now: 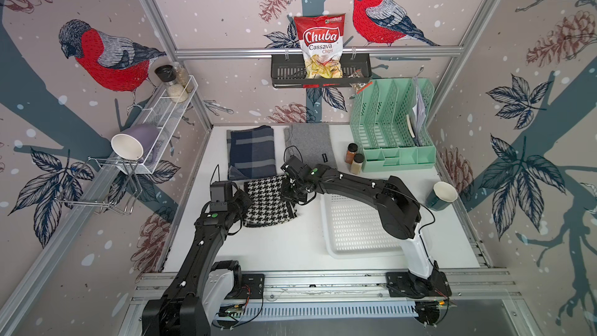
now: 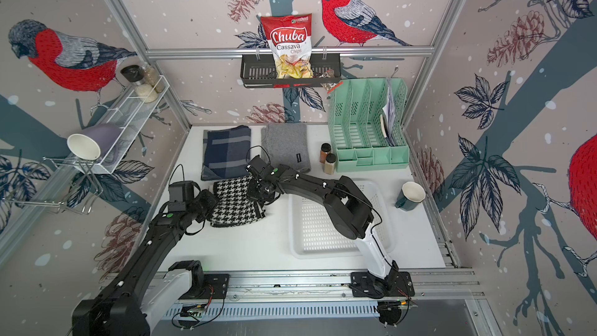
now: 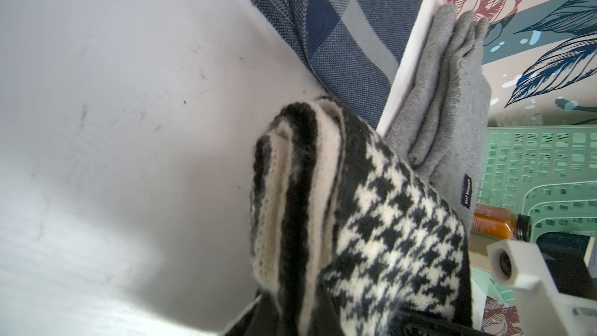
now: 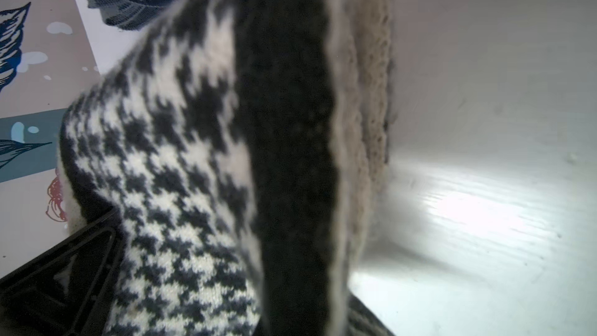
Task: Put the folded scarf in the basket
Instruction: Pick up the scarf at the center of the board, then place the scarf in the basket.
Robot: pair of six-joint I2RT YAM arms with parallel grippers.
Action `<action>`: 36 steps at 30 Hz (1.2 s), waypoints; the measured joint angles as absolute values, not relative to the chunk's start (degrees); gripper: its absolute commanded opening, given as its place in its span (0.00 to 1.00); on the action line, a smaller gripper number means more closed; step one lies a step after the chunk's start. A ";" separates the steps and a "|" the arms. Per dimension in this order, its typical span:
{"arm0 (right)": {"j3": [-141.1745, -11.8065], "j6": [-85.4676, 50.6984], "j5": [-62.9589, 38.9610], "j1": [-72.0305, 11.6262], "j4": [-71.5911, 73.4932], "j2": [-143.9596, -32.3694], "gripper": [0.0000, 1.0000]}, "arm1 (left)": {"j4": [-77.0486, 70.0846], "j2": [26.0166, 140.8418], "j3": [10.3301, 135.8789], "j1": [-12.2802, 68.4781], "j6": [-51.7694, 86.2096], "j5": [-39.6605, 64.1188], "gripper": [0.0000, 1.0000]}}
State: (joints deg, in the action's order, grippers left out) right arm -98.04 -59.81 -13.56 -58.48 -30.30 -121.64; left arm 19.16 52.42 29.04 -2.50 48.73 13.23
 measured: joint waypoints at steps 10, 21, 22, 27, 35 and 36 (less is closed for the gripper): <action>-96.20 -58.24 -10.24 -58.87 -36.21 -111.92 0.00 | 27.40 48.58 37.17 5.56 55.64 13.45 0.00; -83.96 -56.93 -7.44 -56.53 -41.21 -97.12 0.00 | 30.26 50.57 44.01 27.53 68.23 7.33 0.00; -82.00 -56.82 -7.29 -55.77 -41.67 -95.02 0.00 | 30.26 51.40 44.73 30.41 69.84 5.82 0.00; -74.94 -55.64 -5.74 -51.92 -45.87 -85.54 0.00 | 27.38 58.24 47.86 44.14 75.79 -0.58 0.00; -62.89 -55.22 -3.03 -45.21 -50.63 -72.36 0.00 | 22.13 72.77 55.05 57.01 80.97 -6.02 0.00; -61.32 -54.94 -3.07 -43.97 -50.72 -71.00 0.00 | 21.47 74.30 55.70 57.76 81.06 -6.17 0.00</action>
